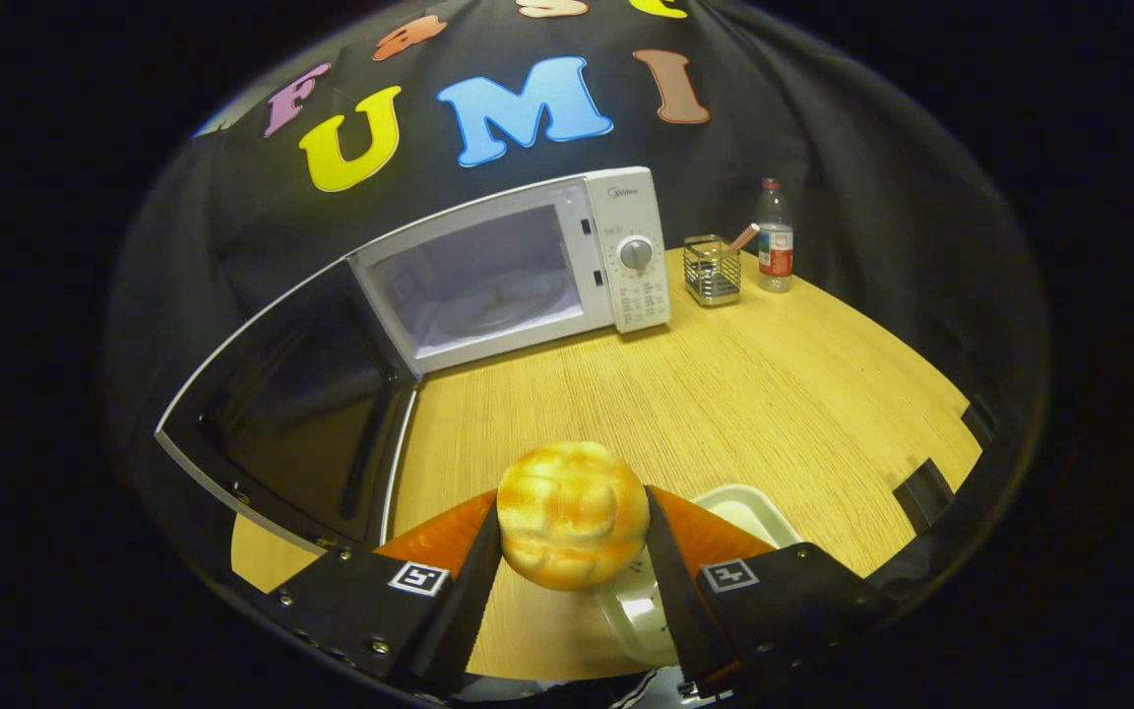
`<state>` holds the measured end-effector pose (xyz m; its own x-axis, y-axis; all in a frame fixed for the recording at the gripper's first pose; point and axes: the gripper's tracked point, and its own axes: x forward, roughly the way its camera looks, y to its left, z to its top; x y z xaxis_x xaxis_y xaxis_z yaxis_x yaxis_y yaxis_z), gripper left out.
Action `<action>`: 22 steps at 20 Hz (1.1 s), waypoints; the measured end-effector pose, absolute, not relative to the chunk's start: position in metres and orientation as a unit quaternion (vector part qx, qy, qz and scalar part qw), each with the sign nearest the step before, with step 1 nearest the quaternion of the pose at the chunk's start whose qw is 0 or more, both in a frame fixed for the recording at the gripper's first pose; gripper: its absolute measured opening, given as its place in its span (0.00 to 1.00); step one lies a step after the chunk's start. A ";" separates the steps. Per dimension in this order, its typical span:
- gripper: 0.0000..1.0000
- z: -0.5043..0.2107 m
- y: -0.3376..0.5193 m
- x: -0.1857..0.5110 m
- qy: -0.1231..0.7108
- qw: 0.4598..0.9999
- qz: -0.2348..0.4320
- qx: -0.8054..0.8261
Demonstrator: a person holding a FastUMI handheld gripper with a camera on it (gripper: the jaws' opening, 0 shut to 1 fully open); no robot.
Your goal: Open the microwave, put the food inside, and close the microwave door.
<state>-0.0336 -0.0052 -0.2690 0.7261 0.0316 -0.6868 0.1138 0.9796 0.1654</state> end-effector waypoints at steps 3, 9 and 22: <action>0.78 -0.249 0.013 -0.012 0.342 0.934 -0.005 0.100; 0.78 -0.217 0.039 0.046 0.281 0.952 0.028 0.115; 0.78 -0.226 0.062 0.155 0.227 0.957 0.056 0.171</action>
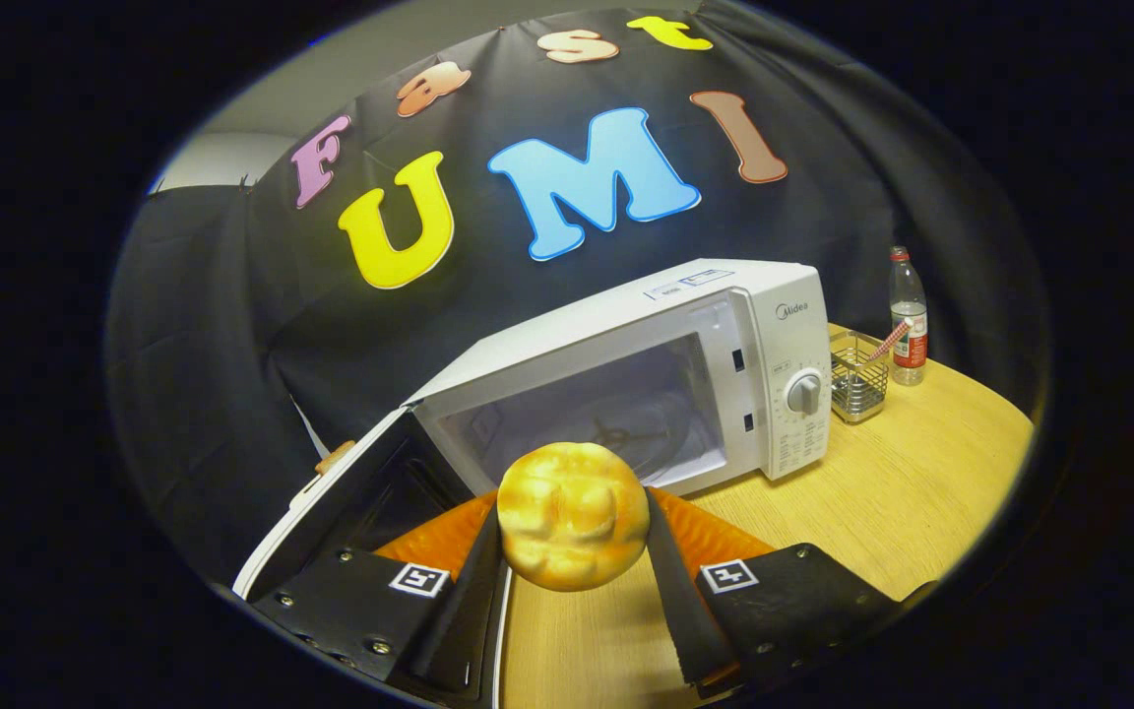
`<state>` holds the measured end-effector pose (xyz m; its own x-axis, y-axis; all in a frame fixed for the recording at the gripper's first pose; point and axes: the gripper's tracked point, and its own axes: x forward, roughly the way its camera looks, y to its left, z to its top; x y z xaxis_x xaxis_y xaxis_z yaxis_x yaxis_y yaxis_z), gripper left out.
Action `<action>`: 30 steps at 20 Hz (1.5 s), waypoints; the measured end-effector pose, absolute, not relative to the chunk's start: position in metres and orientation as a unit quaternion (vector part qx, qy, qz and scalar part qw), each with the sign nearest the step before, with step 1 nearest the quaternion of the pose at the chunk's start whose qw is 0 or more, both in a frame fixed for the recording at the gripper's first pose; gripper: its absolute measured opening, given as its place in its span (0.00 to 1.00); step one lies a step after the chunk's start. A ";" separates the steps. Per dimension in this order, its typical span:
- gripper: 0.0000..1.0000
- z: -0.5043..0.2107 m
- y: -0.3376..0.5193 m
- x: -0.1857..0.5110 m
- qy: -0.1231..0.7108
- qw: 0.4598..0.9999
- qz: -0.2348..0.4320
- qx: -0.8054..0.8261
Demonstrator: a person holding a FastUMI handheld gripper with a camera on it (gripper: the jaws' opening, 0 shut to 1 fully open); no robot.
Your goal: Open the microwave, put the food inside, and close the microwave door.
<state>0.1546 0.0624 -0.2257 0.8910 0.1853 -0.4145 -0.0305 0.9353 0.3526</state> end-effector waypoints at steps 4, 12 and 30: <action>0.80 -0.236 0.065 0.183 0.211 0.957 0.059 0.192; 0.80 -0.272 0.067 0.234 0.223 0.947 0.051 0.228; 0.82 -0.352 0.065 0.311 0.244 0.925 0.000 0.292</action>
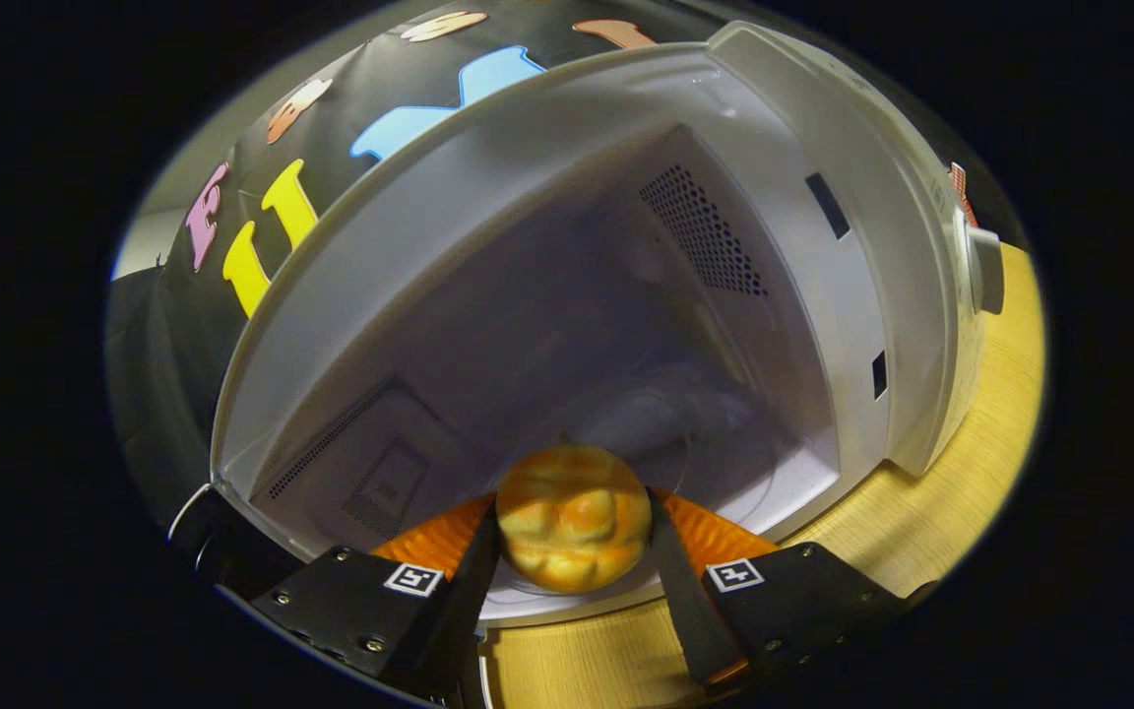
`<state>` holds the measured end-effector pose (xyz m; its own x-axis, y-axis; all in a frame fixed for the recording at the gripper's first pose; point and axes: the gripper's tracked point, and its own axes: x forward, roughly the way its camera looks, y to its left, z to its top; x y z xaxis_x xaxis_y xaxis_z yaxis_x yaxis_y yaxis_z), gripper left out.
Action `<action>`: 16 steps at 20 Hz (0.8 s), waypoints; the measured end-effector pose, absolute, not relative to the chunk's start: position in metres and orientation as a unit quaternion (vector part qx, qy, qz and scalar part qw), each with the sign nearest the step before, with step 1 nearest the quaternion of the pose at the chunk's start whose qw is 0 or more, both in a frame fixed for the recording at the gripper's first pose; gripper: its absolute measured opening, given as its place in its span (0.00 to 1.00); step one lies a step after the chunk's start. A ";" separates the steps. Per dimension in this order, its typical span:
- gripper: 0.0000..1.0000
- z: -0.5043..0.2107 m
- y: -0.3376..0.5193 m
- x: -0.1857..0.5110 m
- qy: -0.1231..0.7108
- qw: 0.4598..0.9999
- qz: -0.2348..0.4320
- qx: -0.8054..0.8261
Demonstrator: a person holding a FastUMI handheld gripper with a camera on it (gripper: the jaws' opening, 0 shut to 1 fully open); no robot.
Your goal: Open the microwave, put the food inside, and close the microwave door.
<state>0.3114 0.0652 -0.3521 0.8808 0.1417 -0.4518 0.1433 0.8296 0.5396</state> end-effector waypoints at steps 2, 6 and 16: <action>0.85 -0.353 0.068 0.315 0.241 0.927 -0.002 0.287; 0.97 -0.346 0.065 0.317 0.230 0.934 -0.010 0.273; 0.97 -0.277 0.066 0.267 0.214 0.954 0.020 0.209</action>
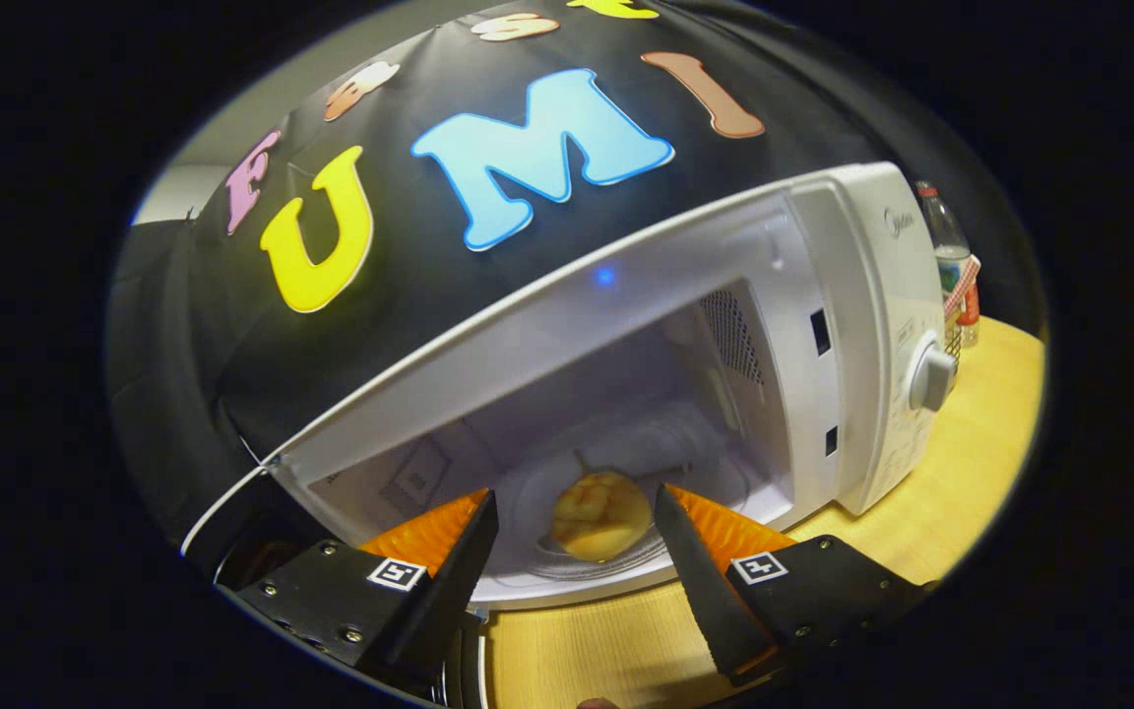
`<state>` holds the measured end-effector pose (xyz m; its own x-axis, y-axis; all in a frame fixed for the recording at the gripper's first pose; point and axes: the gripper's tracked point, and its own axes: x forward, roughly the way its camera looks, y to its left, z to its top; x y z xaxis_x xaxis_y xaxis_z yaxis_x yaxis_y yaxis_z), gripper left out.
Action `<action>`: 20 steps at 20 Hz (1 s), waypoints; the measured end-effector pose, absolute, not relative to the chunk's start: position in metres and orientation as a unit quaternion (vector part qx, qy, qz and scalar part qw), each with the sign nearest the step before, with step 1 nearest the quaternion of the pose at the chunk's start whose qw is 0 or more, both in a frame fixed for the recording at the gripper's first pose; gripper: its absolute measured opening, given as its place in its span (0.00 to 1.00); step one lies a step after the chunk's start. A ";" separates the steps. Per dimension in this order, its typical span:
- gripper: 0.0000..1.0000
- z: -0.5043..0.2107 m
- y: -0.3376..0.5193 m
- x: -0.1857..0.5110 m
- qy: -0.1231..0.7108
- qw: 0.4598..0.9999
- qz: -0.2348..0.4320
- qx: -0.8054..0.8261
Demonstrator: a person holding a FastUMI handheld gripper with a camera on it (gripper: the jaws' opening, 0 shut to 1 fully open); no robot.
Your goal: Open the microwave, put the food inside, and close the microwave door.
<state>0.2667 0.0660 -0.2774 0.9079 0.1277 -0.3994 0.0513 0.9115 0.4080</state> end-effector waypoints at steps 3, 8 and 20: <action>0.97 -0.247 0.068 0.237 0.201 0.960 0.028 0.192; 0.97 -0.208 0.074 0.189 0.186 0.969 0.044 0.154; 0.97 -0.145 0.114 0.084 0.156 0.980 0.084 0.089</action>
